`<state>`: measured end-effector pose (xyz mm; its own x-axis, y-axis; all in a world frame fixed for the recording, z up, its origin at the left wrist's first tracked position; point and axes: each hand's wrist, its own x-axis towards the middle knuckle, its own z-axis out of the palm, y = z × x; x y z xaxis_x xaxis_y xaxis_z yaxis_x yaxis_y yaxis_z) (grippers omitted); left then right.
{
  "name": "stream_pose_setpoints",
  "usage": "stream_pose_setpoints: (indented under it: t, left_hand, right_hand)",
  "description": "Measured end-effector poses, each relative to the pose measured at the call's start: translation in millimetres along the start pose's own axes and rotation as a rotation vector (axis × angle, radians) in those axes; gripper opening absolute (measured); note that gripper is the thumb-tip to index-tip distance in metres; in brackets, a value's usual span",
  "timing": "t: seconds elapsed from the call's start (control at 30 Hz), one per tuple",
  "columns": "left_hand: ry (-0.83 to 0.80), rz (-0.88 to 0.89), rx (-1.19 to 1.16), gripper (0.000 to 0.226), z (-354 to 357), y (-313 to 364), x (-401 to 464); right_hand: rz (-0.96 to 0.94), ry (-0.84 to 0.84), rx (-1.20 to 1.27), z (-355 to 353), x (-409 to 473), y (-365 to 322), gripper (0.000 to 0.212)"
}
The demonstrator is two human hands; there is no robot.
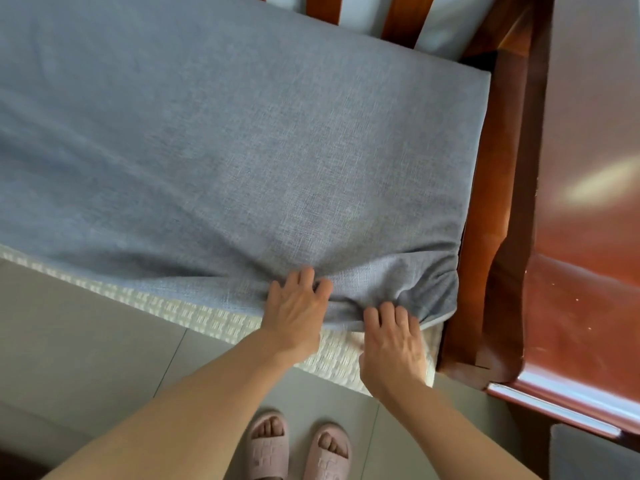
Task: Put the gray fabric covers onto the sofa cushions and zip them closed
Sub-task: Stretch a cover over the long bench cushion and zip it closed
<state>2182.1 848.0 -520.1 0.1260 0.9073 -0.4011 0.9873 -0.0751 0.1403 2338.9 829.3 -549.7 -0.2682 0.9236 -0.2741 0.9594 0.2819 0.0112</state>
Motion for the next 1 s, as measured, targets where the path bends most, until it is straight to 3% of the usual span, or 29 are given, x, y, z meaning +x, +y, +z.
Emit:
stream_pose_setpoints:
  t: [0.2,0.33,0.47,0.6,0.7,0.83,0.93,1.0]
  left_hand:
    - [0.224,0.014,-0.024,0.046,19,-2,4]
    - [0.343,0.008,0.046,0.036,28,-6,4]
    - [0.371,-0.060,0.136,0.023,34,-3,3]
    - [0.328,-0.138,0.228,0.033,28,10,-12]
    - [0.270,-0.184,0.220,0.033,29,6,-18]
    - [0.311,-0.147,0.275,0.030,29,-7,-21]
    - [0.383,-0.167,0.325,0.032,34,-25,-24]
    - [0.404,-0.209,0.296,0.034,41,-30,-22]
  right_hand:
    - [-0.032,-0.146,-0.065,3,12,0,0.034]
    - [-0.046,-0.135,-0.051,7,17,0,0.037]
    - [-0.109,-0.051,-0.022,9,10,7,0.033]
    - [-0.189,0.073,0.027,16,-6,9,0.044]
    - [-0.224,0.146,0.080,22,-6,-3,0.038]
    - [-0.229,0.449,0.137,28,11,-25,0.033]
    - [-0.242,0.550,0.124,34,27,-26,0.054]
    - [-0.275,0.594,0.093,38,38,-27,0.056]
